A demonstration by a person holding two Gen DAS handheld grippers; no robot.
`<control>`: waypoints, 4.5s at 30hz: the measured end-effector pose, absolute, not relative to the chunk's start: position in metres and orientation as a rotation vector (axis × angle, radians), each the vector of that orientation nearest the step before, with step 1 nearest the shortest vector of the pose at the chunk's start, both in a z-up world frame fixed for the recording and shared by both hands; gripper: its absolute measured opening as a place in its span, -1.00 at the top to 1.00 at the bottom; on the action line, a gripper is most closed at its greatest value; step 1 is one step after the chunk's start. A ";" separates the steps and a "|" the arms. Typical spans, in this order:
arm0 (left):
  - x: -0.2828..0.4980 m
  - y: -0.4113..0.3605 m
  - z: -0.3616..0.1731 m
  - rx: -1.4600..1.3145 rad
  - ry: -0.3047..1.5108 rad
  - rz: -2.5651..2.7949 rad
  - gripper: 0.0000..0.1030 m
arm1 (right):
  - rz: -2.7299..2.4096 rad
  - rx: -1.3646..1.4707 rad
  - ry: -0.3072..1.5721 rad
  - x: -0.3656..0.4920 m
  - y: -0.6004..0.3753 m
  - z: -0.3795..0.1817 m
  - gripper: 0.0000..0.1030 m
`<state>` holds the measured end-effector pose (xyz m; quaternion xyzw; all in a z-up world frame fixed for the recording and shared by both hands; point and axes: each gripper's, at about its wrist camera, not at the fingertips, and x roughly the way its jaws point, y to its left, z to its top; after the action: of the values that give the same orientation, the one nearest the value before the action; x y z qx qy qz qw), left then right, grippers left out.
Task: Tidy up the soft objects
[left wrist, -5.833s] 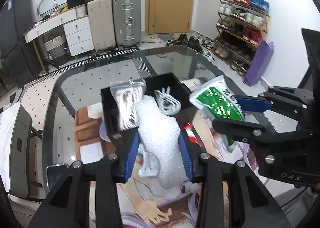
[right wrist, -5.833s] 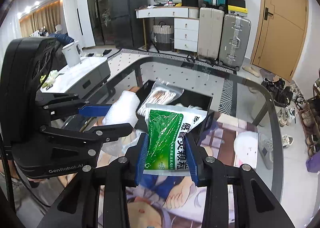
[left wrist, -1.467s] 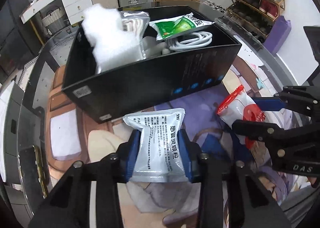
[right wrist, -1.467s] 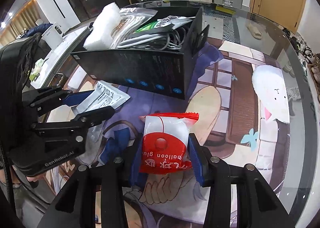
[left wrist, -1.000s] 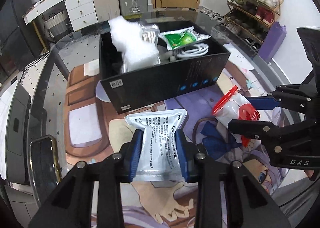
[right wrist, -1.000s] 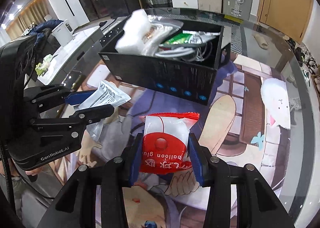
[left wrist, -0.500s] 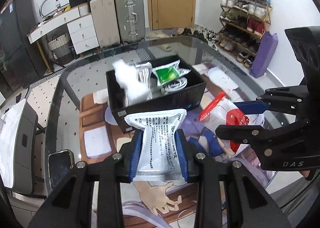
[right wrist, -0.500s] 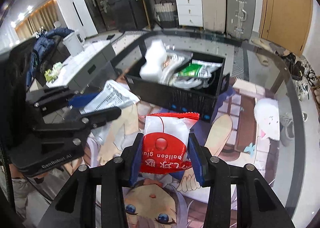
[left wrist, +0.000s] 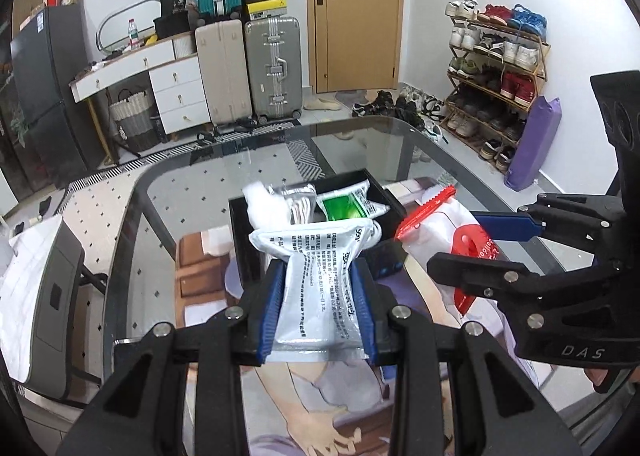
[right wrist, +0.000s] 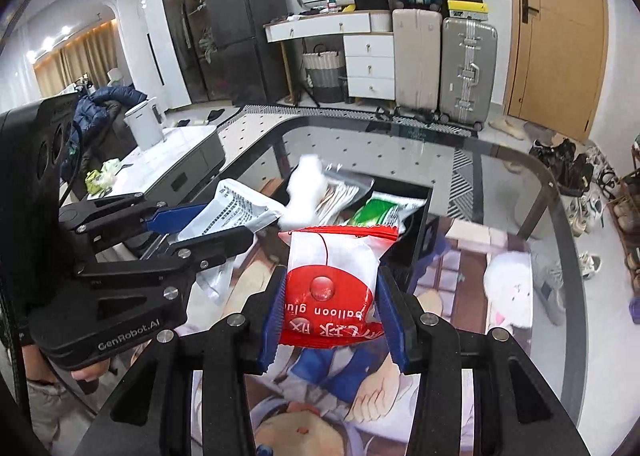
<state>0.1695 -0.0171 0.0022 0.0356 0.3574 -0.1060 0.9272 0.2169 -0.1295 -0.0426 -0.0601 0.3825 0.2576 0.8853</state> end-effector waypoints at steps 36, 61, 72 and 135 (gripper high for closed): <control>0.253 -0.009 -0.059 0.043 0.776 -0.105 0.34 | 0.394 -0.097 0.853 0.329 -0.109 -0.101 0.15; 0.248 -0.013 -0.061 0.022 0.787 -0.150 -0.58 | 0.398 -0.070 0.786 0.308 -0.123 -0.090 -0.37; 0.239 -0.004 -0.049 0.000 0.739 -0.145 -0.58 | 0.392 -0.061 0.758 0.295 -0.121 -0.078 -0.41; -0.008 0.006 -0.018 -0.044 0.316 -0.050 -1.00 | 0.316 0.027 0.325 0.013 -0.210 -0.023 -0.99</control>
<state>-0.0084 0.0059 -0.0183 -0.0219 0.1571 -0.0248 0.9870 0.0134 -0.2103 -0.0234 0.0133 0.1612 0.1565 0.9743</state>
